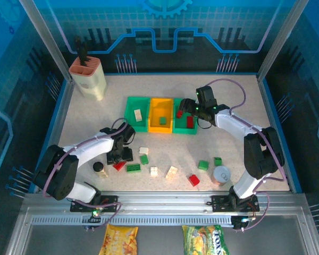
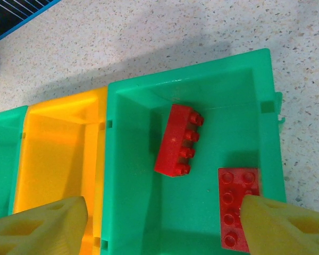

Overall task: Sort the legos into containers by color
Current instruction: Pick up the lego from the bottom-left of the table.

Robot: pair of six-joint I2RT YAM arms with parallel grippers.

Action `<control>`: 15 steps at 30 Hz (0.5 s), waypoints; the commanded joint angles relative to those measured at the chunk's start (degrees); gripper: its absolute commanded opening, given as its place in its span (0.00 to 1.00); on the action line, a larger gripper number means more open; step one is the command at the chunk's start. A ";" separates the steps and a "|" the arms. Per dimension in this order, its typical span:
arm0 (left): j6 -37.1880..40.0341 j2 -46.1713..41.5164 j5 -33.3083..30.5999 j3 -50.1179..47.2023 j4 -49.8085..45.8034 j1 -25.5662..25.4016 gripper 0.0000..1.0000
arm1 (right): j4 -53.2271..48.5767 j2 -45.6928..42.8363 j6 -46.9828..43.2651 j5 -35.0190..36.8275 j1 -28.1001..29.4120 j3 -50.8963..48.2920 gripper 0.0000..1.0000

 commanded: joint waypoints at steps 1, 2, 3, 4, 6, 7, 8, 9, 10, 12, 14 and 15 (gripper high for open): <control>-0.48 0.40 2.08 -1.58 0.46 0.01 0.67 | -0.08 -1.96 -0.81 -0.48 -0.83 -0.48 0.77; -0.56 0.32 2.39 -1.81 0.65 -0.01 0.66 | -0.10 -2.05 -0.89 -0.47 -0.83 -0.64 0.77; -0.74 0.14 2.71 -2.04 0.82 0.00 0.64 | -0.08 -2.13 -0.90 -0.49 -0.90 -0.74 0.77; -0.83 0.04 3.05 -2.26 1.02 0.04 0.62 | -0.08 -2.22 -0.90 -0.47 -0.89 -0.81 0.77; -1.18 -0.47 3.50 -2.70 1.40 -0.04 0.59 | -0.09 -2.44 -0.93 -0.49 -0.92 -1.17 0.77; -1.28 -0.67 3.50 -2.70 1.40 -0.09 0.58 | -0.04 -2.47 -0.90 -0.49 -0.92 -1.25 0.77; -1.29 -0.86 3.46 -2.76 1.40 0.00 0.56 | -0.02 -2.49 -0.90 -0.47 -0.92 -1.35 0.77; -1.28 -1.01 3.29 -2.73 1.34 0.04 0.54 | -0.02 -2.58 -0.86 -0.47 -0.94 -1.42 0.77; -1.27 -1.18 3.15 -2.64 1.27 0.04 0.52 | 0.00 -2.59 -0.83 -0.51 -0.92 -1.53 0.77; -1.17 -1.30 2.89 -2.42 1.10 -0.06 0.49 | 0.00 -2.67 -0.82 -0.50 -0.92 -1.62 0.77; -1.07 -1.29 2.55 -2.23 0.96 -0.06 0.46 | 0.00 -2.91 -0.81 -0.43 -0.97 -1.77 0.77; -0.95 -1.29 2.43 -2.13 0.82 -0.01 0.45 | -0.02 -2.97 -0.81 -0.39 -1.00 -1.79 0.77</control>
